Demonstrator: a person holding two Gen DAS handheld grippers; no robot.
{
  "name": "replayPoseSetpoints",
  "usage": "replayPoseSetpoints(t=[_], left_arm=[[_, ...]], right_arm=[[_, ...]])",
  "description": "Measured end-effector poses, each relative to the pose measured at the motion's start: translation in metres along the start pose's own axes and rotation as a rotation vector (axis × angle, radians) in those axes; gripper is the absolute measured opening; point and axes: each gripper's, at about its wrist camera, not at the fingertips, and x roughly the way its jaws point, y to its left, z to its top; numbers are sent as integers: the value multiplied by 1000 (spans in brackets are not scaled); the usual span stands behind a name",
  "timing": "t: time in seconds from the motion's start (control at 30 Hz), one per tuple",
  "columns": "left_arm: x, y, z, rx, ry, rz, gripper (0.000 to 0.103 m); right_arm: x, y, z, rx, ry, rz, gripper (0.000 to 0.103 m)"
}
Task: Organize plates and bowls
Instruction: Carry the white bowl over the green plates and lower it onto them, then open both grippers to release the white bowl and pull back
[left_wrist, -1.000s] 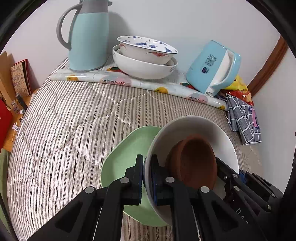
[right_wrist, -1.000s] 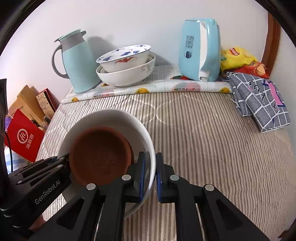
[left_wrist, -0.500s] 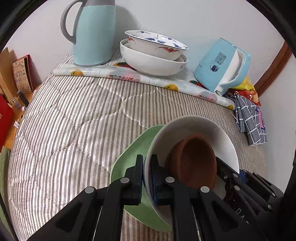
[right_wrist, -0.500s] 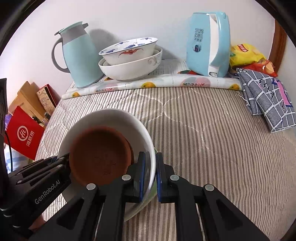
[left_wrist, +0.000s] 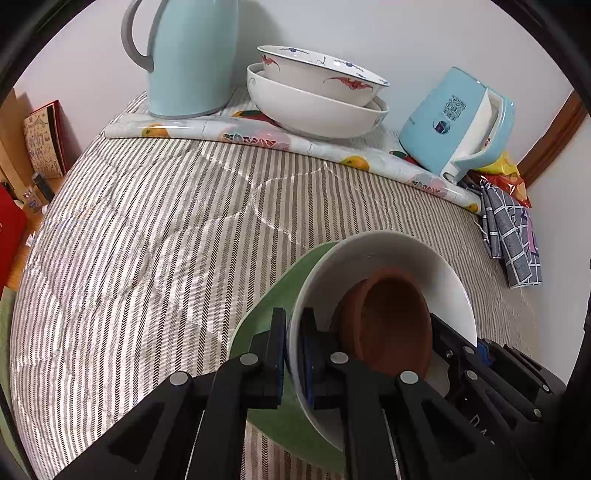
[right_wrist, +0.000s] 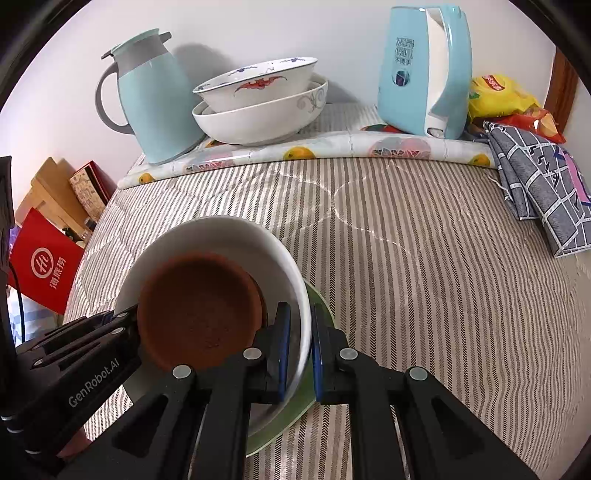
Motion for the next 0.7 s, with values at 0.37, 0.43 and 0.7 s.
replayPoseSetpoints(t=[0.37, 0.43, 0.7], left_arm=[[2, 0, 0, 26, -14, -5, 9], [1, -3, -1, 57, -27, 12, 11], [-1, 1, -2, 53, -17, -2, 13]], right_arm=[[2, -1, -1, -9, -4, 12, 11], [2, 0, -1, -23, -2, -2, 12], [0, -3, -4, -15, 11, 17, 16]])
